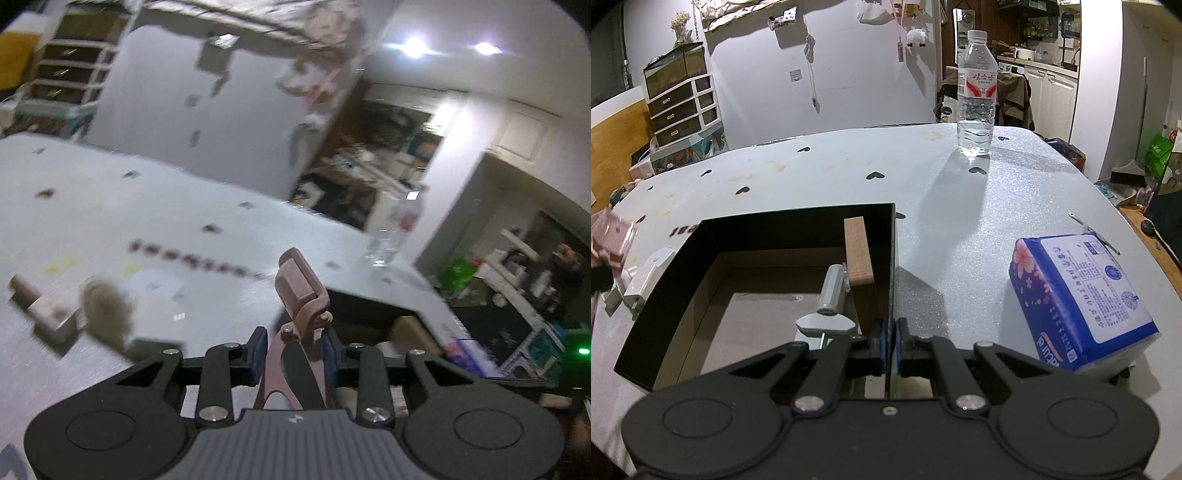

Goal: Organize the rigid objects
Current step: 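Carry the pink scissors with the left tool into the black box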

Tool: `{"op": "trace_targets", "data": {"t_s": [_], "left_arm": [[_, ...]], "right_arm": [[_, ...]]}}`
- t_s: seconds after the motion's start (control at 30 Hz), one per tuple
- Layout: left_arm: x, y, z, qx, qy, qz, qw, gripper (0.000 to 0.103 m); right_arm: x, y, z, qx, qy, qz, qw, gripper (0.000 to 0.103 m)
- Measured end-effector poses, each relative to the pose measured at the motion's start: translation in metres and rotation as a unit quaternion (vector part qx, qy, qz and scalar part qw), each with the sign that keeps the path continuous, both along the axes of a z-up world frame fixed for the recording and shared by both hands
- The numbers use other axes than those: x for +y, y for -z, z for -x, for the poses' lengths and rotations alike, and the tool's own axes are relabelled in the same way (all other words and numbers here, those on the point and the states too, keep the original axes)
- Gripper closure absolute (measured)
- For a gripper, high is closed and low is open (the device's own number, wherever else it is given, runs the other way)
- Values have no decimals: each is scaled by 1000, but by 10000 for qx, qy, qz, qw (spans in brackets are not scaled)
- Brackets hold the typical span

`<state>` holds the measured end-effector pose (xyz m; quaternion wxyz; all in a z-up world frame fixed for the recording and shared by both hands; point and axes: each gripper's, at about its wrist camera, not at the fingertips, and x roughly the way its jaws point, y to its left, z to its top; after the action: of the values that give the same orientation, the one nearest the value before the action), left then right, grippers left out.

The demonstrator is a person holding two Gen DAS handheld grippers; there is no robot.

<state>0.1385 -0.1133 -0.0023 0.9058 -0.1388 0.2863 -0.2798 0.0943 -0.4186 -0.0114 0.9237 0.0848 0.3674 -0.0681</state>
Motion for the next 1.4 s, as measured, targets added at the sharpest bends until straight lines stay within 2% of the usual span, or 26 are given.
{"op": "trace_targets", "data": {"t_s": [0.17,0.4,0.57,0.7,0.9,1.07,1.4], "left_arm": [[-47,-9,-1,-167,558,-242,9980,70],[-114,2,-20,-56,1066,-1022,9890,70],[-150,14,-33,-57,1260,-1628,9786,70],[-162,22,-36,-131,1430,-2085,9674,70],[-176,32,-44,-175,1655,-2522,9533,70],[-180,33,-45,-192,1681,-2713,9475,70],[-183,36,-49,27,1708,-2790,9450,69]], "right_arm": [[0,0,0,-7,3,-14,10000,97],[1,0,-1,6,-2,-6,10000,97],[1,0,-1,6,-5,-4,10000,97],[1,0,-1,4,-6,-9,10000,97],[0,1,0,-18,-21,-58,10000,97],[0,1,1,-26,-20,-73,10000,97],[1,1,2,-28,-14,-66,10000,97]]}}
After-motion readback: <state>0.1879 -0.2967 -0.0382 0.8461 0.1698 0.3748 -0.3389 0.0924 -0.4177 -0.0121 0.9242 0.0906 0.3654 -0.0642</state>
